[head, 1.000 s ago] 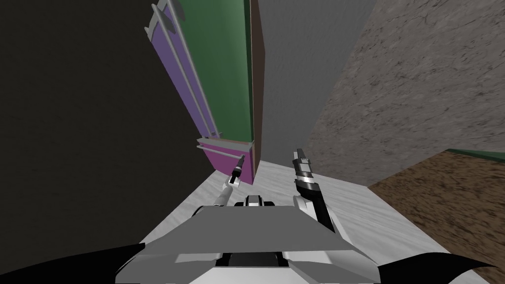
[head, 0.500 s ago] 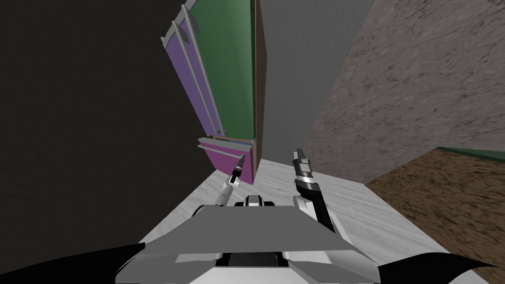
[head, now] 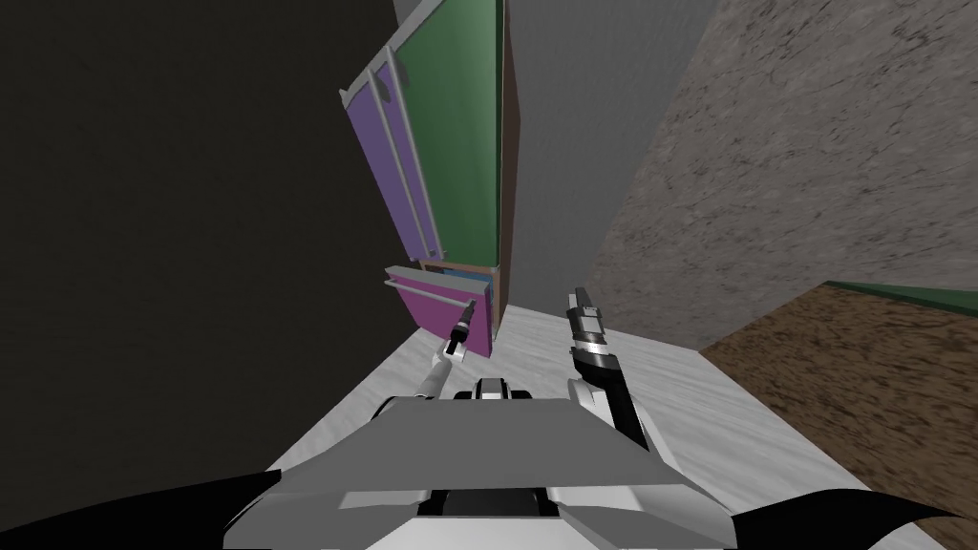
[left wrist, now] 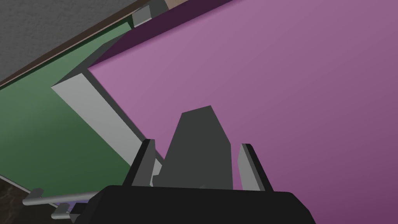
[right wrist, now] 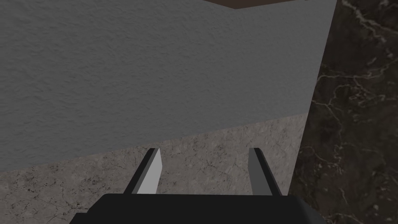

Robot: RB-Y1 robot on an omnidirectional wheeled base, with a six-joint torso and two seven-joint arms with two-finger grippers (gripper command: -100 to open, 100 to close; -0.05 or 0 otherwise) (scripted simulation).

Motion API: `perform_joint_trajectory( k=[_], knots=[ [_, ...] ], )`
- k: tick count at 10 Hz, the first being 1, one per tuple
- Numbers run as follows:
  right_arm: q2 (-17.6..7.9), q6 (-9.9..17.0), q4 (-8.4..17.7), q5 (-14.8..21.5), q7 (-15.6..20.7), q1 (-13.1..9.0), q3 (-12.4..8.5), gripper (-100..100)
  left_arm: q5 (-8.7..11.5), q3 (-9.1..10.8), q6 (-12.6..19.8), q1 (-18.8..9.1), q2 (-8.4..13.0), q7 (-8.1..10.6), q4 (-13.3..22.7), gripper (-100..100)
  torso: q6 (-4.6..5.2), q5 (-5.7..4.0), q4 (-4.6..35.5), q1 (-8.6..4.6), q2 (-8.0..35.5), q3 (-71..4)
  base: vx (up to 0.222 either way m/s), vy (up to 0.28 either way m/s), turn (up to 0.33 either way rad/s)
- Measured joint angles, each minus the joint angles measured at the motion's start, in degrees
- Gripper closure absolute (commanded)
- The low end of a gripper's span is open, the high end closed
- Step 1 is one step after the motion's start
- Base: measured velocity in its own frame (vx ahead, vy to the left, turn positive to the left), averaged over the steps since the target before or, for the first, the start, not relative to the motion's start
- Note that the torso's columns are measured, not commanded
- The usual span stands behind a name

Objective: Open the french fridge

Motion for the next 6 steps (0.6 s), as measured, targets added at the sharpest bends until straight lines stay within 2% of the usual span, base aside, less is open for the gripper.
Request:
perform_joint_trajectory(
  k=[2,5,6],
  knots=[
    [0.0,0.0,0.0,0.0,0.0,0.0,0.0,0,-0.1,-0.25,0.2,0.2,0.0,0.21,0.0,100,0.05,-0.03,0.1,-0.1,-0.3,-0.1,-0.118,0.045,0.006],
    [0.0,0.0,0.0,0.0,0.0,0.0,0.0,0,-0.2,-0.62,0.0,0.1,-0.1,0.41,0.0,100,-0.07,0.03,0.0,0.16,0.0,0.0,-0.165,0.078,0.023],
    [0.0,0.0,0.0,0.0,0.0,0.0,0.0,0,-0.3,-0.75,0.1,0.2,0.0,0.52,-0.3,-100,-0.12,0.02,0.0,0.14,0.0,0.0,-0.126,0.02,0.003]
  ],
)
